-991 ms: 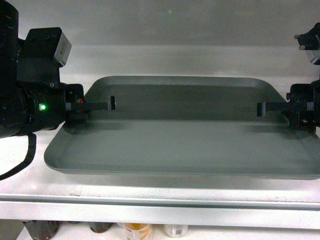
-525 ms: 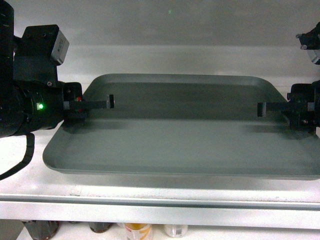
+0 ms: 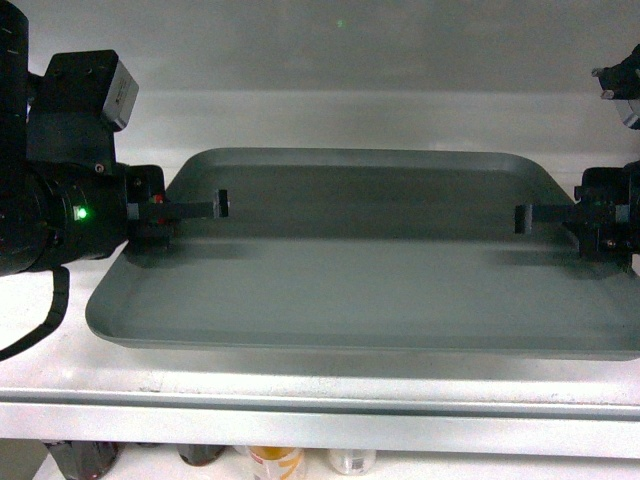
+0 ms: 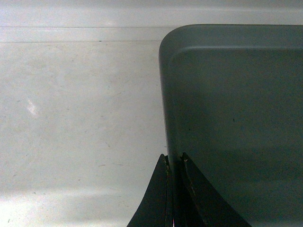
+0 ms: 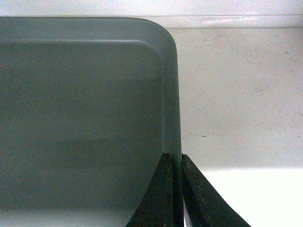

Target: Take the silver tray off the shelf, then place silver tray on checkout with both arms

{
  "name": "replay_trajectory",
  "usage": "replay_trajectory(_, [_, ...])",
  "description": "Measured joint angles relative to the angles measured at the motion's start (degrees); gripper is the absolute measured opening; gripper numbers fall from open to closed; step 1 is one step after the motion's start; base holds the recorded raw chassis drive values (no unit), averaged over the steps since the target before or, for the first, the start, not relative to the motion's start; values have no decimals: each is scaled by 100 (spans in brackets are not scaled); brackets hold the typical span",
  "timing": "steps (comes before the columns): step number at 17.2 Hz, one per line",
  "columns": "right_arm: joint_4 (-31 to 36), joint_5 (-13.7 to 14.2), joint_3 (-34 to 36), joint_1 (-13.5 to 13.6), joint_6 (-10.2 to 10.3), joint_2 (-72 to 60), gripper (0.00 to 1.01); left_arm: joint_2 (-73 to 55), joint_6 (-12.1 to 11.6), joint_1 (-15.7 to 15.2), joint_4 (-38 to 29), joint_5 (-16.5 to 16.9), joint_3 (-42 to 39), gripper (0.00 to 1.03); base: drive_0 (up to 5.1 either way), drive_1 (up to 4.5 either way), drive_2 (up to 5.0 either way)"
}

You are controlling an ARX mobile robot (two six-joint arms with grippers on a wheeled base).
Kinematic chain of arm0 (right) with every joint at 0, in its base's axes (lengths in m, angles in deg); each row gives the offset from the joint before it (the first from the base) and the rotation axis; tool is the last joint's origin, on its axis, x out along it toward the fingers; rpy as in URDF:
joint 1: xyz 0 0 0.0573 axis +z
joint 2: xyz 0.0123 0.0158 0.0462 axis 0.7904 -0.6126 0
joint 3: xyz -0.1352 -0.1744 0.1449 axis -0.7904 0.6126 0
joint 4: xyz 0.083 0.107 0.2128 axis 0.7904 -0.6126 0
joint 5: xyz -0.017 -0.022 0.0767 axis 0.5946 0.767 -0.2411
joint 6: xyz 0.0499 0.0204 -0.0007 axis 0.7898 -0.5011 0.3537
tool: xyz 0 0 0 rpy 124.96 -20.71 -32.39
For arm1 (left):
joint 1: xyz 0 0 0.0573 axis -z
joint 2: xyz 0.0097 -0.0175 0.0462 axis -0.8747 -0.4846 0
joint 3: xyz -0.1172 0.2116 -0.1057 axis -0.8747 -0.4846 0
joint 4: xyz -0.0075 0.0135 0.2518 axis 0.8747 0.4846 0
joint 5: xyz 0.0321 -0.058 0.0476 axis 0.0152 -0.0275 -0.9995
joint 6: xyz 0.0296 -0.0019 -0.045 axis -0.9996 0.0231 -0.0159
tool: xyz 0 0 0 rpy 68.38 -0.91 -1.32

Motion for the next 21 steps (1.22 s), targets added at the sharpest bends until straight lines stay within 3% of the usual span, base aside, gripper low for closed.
replay_trajectory(10, [0,0,0,0,0,0,3,0,2,0,0,0,0,4,1,-12,13])
replay_trajectory(21, [-28,-4,15,-2,-2,28,3,11,9,11,17,0,-9,4,13,-405,432])
